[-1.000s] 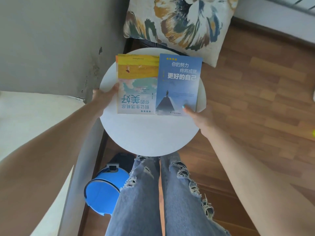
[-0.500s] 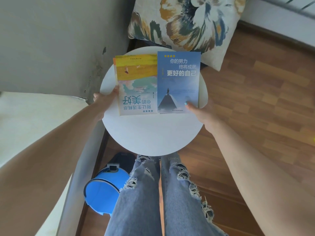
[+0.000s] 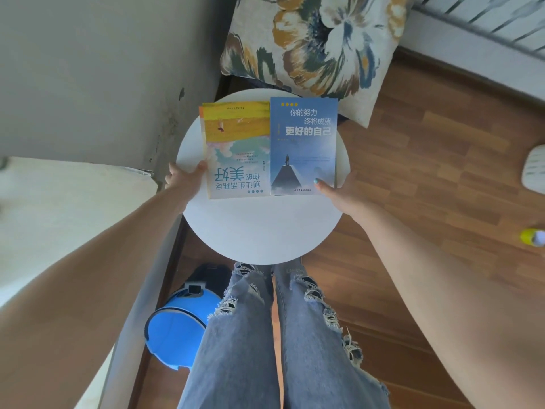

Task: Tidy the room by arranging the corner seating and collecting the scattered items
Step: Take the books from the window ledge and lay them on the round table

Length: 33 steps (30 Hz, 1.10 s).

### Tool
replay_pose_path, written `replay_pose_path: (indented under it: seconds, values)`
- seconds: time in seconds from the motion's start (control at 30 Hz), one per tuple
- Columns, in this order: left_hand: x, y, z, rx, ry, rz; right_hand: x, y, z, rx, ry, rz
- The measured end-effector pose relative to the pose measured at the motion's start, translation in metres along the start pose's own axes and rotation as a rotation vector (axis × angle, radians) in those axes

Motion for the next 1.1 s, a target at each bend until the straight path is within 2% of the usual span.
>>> replay_pose_path:
  seconds: [0.17, 0.47, 0.7, 0.93, 1.1]
  values:
    - [-0.008, -0.011, 0.05, 0.163, 0.092, -0.189, -0.01, -0.023, 0.031, -0.021, -0.026, 0.164]
    - [-0.042, -0.017, 0.129, 0.463, 0.031, -0.51, -0.024, -0.103, 0.096, -0.221, -0.093, 0.398]
    - [-0.079, -0.002, 0.207, 0.595, 0.107, -0.67, -0.039, -0.154, 0.147, -0.27, -0.149, 0.507]
    - [-0.125, 0.017, 0.282, 0.81, 0.183, -0.774, -0.067, -0.201, 0.203, -0.437, -0.134, 0.683]
    - [-0.161, 0.034, 0.346, 0.975, 0.325, -0.677, -0.102, -0.235, 0.244, -0.518, -0.084, 0.675]
Point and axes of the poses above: each hand's wrist, its own z-axis away from the middle knuckle, its own x-axis out of the palm, y = z × x, the point moved 3 cm from there along -z, towards the middle knuckle, and after that the axes turned 15 degrees about -x, right-handed, at the moved point
